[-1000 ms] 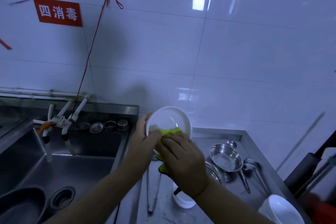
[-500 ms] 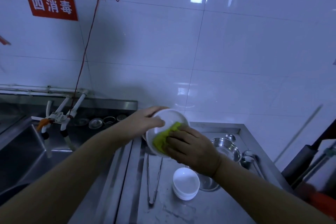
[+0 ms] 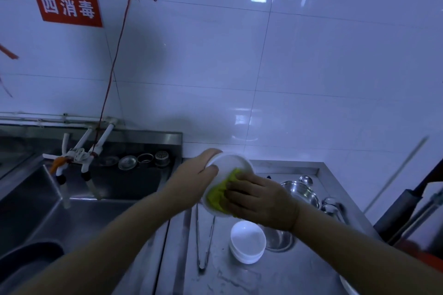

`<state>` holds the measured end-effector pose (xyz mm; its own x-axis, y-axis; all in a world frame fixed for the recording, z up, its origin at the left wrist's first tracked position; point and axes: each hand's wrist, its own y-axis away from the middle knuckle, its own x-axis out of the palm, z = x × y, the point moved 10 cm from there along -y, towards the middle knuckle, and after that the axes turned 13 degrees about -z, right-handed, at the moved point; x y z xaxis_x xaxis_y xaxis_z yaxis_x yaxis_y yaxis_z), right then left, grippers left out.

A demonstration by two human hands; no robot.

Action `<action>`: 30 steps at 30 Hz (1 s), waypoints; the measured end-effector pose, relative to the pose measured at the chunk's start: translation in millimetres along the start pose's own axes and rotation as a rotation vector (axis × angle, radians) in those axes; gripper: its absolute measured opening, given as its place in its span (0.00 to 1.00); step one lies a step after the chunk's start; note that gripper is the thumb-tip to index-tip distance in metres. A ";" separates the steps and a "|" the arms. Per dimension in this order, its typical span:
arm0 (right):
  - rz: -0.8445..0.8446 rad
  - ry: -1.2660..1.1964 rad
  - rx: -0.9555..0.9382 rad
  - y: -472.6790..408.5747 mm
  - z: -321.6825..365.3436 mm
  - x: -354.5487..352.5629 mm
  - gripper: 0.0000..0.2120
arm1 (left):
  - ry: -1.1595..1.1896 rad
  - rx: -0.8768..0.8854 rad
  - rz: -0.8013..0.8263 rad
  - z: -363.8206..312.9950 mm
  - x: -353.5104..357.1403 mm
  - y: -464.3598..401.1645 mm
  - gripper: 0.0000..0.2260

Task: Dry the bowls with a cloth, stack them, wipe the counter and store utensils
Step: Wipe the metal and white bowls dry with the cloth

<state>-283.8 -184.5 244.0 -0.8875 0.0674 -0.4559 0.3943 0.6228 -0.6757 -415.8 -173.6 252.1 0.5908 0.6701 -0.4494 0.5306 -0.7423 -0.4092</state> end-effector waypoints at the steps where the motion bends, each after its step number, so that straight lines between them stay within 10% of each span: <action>1: 0.022 -0.022 -0.053 1.0 0.9 0.2 0.05 | -0.048 -0.011 0.127 1.4 5.9 -2.7 0.15; 4: 0.013 -0.007 -0.022 -4.0 -2.7 0.9 0.04 | 0.041 -0.091 0.244 3.9 3.3 -9.0 0.14; 13: -0.142 0.139 0.528 -15.0 -14.1 7.0 0.16 | 0.585 -0.130 -0.377 7.6 -8.3 13.6 0.12; 23: -0.001 -0.013 -0.043 -1.1 -0.3 7.8 0.03 | 0.161 -0.188 0.251 16.6 7.6 -9.1 0.15; 30: 0.017 0.173 0.402 -12.7 -20.4 16.4 0.08 | 0.613 -0.313 -0.239 42.1 10.2 14.5 0.13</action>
<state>-308.2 -175.4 256.9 -0.8933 0.2263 -0.3882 0.4405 0.2702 -0.8561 -427.7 -177.4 208.1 0.6227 0.7599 0.1866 0.7825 -0.6036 -0.1528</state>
